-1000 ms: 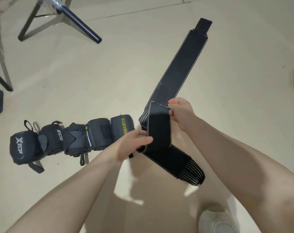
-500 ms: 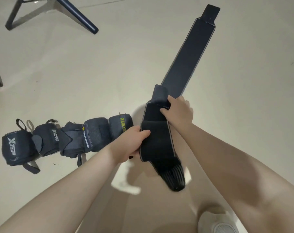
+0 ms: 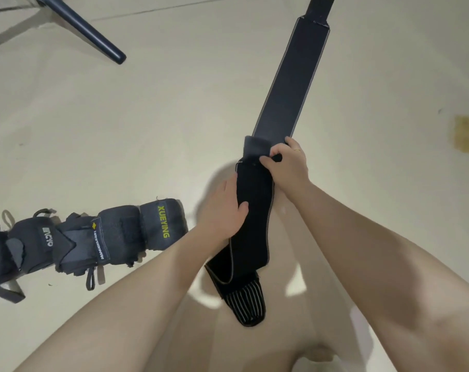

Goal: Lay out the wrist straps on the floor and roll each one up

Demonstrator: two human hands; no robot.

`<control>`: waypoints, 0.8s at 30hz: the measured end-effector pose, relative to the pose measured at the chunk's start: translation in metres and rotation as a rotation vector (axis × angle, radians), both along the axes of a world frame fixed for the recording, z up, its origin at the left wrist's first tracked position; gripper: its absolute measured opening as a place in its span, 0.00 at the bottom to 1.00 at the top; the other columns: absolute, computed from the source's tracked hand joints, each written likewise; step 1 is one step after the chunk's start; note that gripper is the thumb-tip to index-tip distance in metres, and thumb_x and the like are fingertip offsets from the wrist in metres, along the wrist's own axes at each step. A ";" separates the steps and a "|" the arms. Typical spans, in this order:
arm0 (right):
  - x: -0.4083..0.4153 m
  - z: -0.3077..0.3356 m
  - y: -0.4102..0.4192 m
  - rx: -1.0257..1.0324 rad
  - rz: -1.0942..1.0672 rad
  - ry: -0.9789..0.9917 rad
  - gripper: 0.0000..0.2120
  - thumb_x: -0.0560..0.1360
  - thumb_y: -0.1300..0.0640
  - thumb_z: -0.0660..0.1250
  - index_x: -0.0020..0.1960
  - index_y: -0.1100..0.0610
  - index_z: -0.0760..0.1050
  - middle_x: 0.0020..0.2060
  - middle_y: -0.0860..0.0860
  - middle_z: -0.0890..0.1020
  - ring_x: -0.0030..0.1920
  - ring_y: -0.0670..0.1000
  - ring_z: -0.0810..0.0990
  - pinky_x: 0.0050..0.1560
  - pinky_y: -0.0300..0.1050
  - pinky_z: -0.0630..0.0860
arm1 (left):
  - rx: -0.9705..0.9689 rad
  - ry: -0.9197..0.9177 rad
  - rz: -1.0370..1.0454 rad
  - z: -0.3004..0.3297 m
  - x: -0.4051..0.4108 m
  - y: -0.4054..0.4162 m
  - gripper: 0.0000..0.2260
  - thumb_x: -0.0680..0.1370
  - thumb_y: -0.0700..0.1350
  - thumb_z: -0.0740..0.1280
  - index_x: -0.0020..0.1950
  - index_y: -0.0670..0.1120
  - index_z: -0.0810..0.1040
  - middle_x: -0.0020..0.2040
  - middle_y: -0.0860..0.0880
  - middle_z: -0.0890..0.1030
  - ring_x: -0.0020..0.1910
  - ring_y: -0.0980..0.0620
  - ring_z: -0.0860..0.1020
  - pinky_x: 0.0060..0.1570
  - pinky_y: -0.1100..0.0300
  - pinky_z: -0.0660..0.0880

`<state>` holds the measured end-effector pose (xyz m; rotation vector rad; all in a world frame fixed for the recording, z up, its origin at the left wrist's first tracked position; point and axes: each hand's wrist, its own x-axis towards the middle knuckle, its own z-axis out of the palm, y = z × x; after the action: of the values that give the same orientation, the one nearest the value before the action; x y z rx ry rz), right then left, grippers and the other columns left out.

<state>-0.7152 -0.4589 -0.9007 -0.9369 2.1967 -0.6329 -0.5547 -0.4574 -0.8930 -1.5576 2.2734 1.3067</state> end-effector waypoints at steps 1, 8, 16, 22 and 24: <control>0.000 0.000 -0.002 -0.020 -0.052 -0.010 0.08 0.74 0.54 0.67 0.38 0.50 0.71 0.68 0.52 0.70 0.71 0.53 0.63 0.64 0.50 0.66 | -0.005 0.034 0.019 -0.003 -0.006 -0.002 0.28 0.78 0.45 0.61 0.76 0.49 0.55 0.72 0.47 0.65 0.67 0.46 0.67 0.64 0.47 0.69; -0.011 -0.010 0.008 0.010 -0.137 0.073 0.08 0.76 0.62 0.65 0.55 0.60 0.72 0.59 0.52 0.70 0.52 0.50 0.71 0.48 0.37 0.65 | -0.235 0.008 -0.126 -0.004 -0.028 -0.013 0.18 0.81 0.40 0.57 0.71 0.41 0.66 0.71 0.45 0.65 0.68 0.44 0.65 0.66 0.53 0.66; -0.013 -0.002 -0.015 -0.104 -0.440 -0.313 0.20 0.78 0.68 0.56 0.69 0.57 0.64 0.45 0.47 0.71 0.42 0.44 0.71 0.34 0.24 0.68 | -0.199 -0.007 -0.120 -0.002 -0.027 -0.017 0.20 0.81 0.38 0.53 0.74 0.40 0.60 0.74 0.43 0.61 0.70 0.46 0.63 0.67 0.61 0.60; -0.004 0.015 0.047 -0.172 -0.069 0.077 0.14 0.76 0.66 0.56 0.60 0.60 0.72 0.58 0.52 0.73 0.56 0.50 0.74 0.52 0.35 0.66 | -0.480 -0.369 -0.349 -0.011 -0.043 -0.042 0.21 0.82 0.45 0.52 0.75 0.43 0.55 0.74 0.46 0.58 0.64 0.43 0.65 0.52 0.52 0.68; 0.009 0.015 0.082 -0.212 0.141 0.234 0.09 0.75 0.65 0.60 0.53 0.61 0.75 0.52 0.55 0.75 0.50 0.54 0.75 0.49 0.41 0.69 | -0.444 -0.459 -0.354 -0.008 -0.049 -0.060 0.22 0.83 0.47 0.50 0.76 0.45 0.52 0.75 0.48 0.55 0.66 0.44 0.63 0.52 0.52 0.66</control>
<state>-0.7057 -0.3765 -0.8860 -1.3223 2.2707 -0.7296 -0.6040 -0.5175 -0.9013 -1.2867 2.4583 0.3280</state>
